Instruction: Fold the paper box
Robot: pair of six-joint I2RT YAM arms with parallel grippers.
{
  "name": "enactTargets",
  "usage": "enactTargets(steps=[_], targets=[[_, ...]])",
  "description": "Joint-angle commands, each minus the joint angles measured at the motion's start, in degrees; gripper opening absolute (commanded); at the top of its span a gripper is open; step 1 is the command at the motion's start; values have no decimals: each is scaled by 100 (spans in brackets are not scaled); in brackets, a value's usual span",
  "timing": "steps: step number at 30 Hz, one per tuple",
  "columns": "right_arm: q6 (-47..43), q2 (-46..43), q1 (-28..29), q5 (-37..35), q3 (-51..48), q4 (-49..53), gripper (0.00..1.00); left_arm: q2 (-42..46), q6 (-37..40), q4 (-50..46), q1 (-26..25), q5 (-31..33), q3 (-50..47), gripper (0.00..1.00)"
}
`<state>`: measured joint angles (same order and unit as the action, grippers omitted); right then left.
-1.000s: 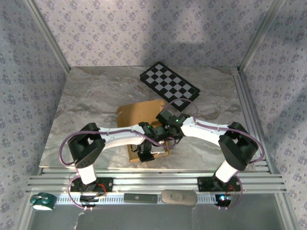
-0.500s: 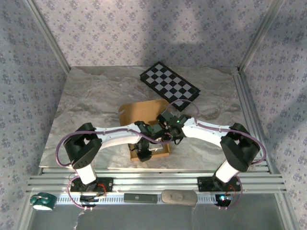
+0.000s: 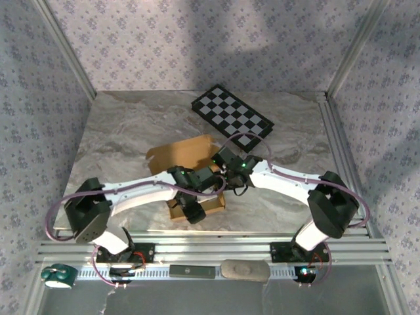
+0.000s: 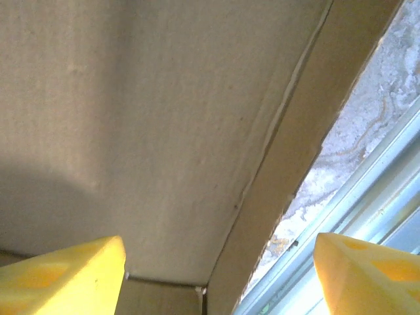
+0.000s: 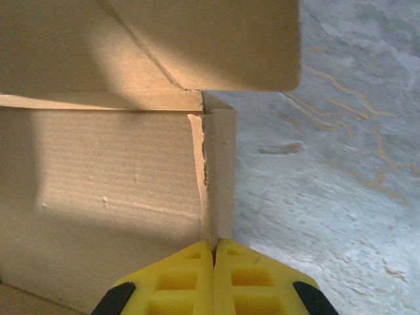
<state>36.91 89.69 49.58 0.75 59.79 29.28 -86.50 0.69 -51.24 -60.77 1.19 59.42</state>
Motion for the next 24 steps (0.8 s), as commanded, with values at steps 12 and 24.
enactTargets(steps=[12, 24], targets=[[25, 514, 192, -193, 108, 148, 0, 380, -910, 976, 86, -296, 102, 90], [47, 462, 1, -197, 5, 104, 0, 511, -928, 1199, -295, 668, 99, 82]])
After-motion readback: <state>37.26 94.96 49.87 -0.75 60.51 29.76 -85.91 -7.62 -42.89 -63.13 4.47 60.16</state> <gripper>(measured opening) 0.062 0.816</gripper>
